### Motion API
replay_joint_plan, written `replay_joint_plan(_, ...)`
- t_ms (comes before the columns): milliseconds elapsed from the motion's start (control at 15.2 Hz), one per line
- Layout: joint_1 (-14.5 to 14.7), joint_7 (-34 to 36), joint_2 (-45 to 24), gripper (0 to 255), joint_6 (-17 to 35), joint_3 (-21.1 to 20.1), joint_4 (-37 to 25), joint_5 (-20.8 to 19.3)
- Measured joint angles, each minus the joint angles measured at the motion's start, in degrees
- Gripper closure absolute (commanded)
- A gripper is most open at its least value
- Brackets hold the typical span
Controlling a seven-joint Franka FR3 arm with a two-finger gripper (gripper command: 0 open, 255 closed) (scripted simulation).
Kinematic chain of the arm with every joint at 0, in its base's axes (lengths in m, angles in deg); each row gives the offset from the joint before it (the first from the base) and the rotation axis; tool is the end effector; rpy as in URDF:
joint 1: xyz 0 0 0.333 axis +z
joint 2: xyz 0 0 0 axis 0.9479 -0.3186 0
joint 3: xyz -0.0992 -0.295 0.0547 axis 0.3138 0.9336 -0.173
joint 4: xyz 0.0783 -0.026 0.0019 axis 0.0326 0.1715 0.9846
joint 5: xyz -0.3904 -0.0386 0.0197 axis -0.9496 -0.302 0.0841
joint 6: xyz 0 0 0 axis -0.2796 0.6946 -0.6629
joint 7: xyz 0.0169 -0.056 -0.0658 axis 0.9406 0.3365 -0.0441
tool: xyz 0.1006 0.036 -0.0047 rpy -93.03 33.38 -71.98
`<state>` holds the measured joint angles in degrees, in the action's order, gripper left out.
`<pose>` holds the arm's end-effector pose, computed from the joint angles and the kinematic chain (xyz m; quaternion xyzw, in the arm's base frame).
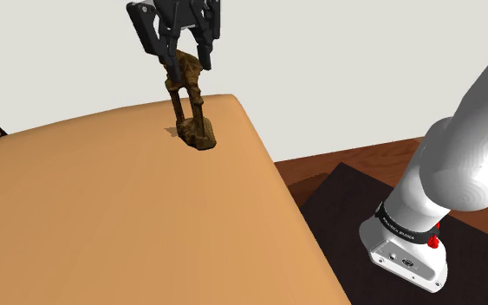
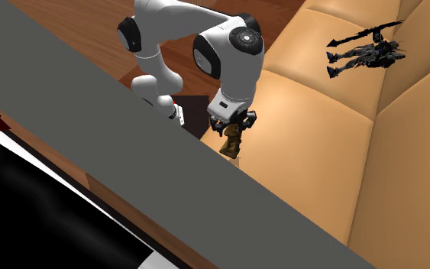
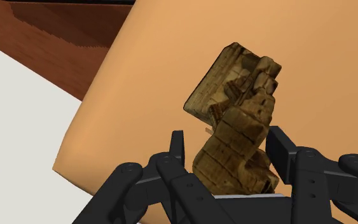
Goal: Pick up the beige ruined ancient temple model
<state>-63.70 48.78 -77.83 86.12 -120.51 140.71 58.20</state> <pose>0.4044 0.3456 0.6548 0.9985 0.0514 -0.0153 0.0125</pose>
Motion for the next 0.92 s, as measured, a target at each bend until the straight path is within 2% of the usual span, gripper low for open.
replay_joint_plan(594,-0.03,-0.11,0.28,255,0.26,0.05,0.27,0.12)
replay_joint_plan(924,0.22,0.49,-1.42,255,-3.27,-0.29,-4.51,-0.73)
